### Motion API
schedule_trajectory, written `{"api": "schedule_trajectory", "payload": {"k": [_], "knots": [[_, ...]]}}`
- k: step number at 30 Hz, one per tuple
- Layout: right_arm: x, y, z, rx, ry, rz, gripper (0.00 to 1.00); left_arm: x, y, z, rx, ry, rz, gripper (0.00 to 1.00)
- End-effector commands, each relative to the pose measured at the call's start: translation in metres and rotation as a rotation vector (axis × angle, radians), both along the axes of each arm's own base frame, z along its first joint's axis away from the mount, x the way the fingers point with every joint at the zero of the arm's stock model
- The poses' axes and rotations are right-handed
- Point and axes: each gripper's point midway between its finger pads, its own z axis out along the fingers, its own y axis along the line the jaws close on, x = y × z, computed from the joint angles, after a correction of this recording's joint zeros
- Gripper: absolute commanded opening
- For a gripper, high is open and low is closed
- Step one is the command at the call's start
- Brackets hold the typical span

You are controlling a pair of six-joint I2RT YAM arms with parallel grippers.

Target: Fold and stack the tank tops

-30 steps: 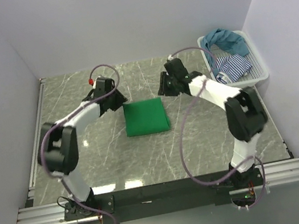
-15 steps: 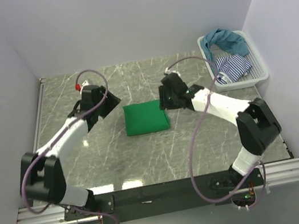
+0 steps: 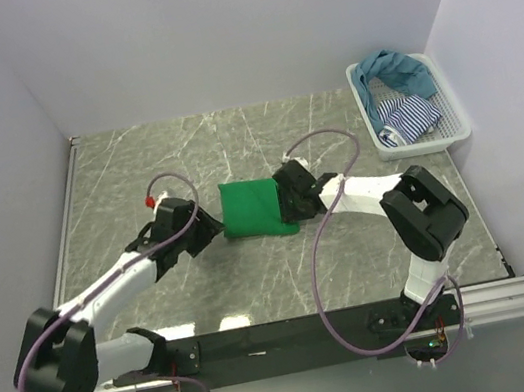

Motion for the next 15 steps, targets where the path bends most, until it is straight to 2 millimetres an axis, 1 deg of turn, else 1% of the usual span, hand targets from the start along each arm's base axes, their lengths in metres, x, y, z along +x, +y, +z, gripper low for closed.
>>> {"api": "schedule_trajectory", "payload": {"k": [1, 2, 3, 4, 5, 6, 7, 8, 9, 10, 11, 13, 14, 15], "knots": [[-0.008, -0.009, -0.007, 0.02, -0.004, -0.053, 0.47, -0.004, -0.005, 0.025, -0.106, -0.049, 0.087, 0.61], [-0.01, -0.003, 0.0, 0.075, -0.013, -0.057, 0.47, -0.012, -0.007, 0.02, -0.113, -0.036, 0.094, 0.6], [-0.019, -0.005, -0.007, 0.089, 0.008, -0.062, 0.47, -0.021, -0.017, 0.02, -0.125, -0.033, 0.076, 0.58], [-0.024, -0.002, -0.008, 0.113, 0.013, -0.064, 0.47, -0.025, -0.017, 0.02, -0.144, -0.033, 0.115, 0.57], [-0.025, 0.005, -0.002, 0.172, -0.001, -0.085, 0.46, -0.03, -0.021, 0.02, -0.16, -0.028, 0.118, 0.57], [-0.037, 0.005, -0.01, 0.191, 0.025, -0.083, 0.46, -0.038, -0.029, 0.019, -0.171, -0.022, 0.097, 0.55], [-0.046, 0.013, -0.01, 0.218, 0.032, -0.071, 0.46, -0.041, -0.029, 0.015, -0.183, -0.007, 0.127, 0.55], [-0.048, 0.021, -0.004, 0.277, 0.027, -0.094, 0.46, -0.043, -0.03, 0.013, -0.187, -0.002, 0.134, 0.54], [-0.057, 0.024, -0.009, 0.309, 0.037, -0.092, 0.46, -0.046, -0.03, 0.009, -0.181, 0.007, 0.142, 0.54], [-0.073, 0.043, -0.004, 0.377, 0.067, -0.071, 0.45, -0.046, -0.027, 0.004, -0.176, 0.021, 0.167, 0.54], [-0.077, 0.056, 0.004, 0.426, 0.055, -0.055, 0.45, -0.045, -0.023, 0.001, -0.164, 0.021, 0.191, 0.54], [-0.093, 0.08, 0.014, 0.474, 0.062, -0.011, 0.45, -0.041, -0.021, 0.0, -0.153, 0.013, 0.205, 0.55], [-0.112, 0.101, 0.019, 0.495, 0.081, 0.037, 0.45, -0.038, -0.018, 0.0, -0.137, 0.0, 0.22, 0.55], [-0.115, 0.115, 0.03, 0.519, 0.072, 0.057, 0.45, -0.034, -0.016, 0.0, -0.126, -0.001, 0.233, 0.55]]}}
